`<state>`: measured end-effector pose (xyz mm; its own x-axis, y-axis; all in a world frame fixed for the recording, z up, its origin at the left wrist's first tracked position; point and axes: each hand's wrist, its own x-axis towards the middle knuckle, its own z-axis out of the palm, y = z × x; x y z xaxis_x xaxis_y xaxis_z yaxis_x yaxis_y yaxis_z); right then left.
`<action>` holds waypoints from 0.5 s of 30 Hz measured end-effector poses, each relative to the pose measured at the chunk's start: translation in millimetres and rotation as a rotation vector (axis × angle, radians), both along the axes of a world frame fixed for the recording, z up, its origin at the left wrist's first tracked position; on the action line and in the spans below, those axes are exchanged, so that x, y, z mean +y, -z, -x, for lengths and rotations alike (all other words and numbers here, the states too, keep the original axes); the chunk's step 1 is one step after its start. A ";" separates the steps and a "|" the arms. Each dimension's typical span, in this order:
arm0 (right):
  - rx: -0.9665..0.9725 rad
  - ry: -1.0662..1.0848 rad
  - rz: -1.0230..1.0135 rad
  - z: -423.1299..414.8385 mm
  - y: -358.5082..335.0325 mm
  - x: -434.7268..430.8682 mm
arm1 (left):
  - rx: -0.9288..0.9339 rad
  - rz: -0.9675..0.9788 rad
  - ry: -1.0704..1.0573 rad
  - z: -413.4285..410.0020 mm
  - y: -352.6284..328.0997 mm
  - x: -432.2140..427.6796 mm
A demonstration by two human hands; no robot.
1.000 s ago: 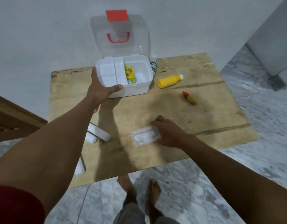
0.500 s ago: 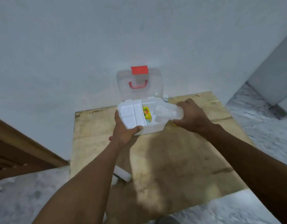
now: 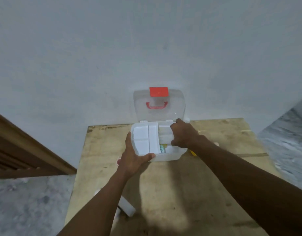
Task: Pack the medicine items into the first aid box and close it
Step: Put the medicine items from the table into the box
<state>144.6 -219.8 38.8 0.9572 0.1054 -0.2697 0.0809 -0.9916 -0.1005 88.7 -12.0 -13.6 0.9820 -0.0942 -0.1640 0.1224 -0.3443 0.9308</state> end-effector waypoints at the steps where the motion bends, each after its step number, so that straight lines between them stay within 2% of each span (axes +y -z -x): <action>1: 0.017 -0.007 -0.020 -4.3 5.0 0.6 | 0.018 -0.011 -0.002 -0.2 1.3 0.3; 9: 0.042 0.066 -0.317 -23.4 43.6 13.2 | 0.086 -0.090 -0.037 -2.1 0.9 -0.2; 15: -0.014 0.103 -0.438 -19.5 61.0 26.9 | 0.094 -0.111 -0.056 -3.1 2.3 -0.9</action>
<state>164.1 -192.9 -22.3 0.9720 0.1106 -0.2074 -0.0116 -0.8588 -0.5122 91.8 -12.9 -15.9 0.9650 -0.0160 -0.2617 0.2289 -0.4351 0.8708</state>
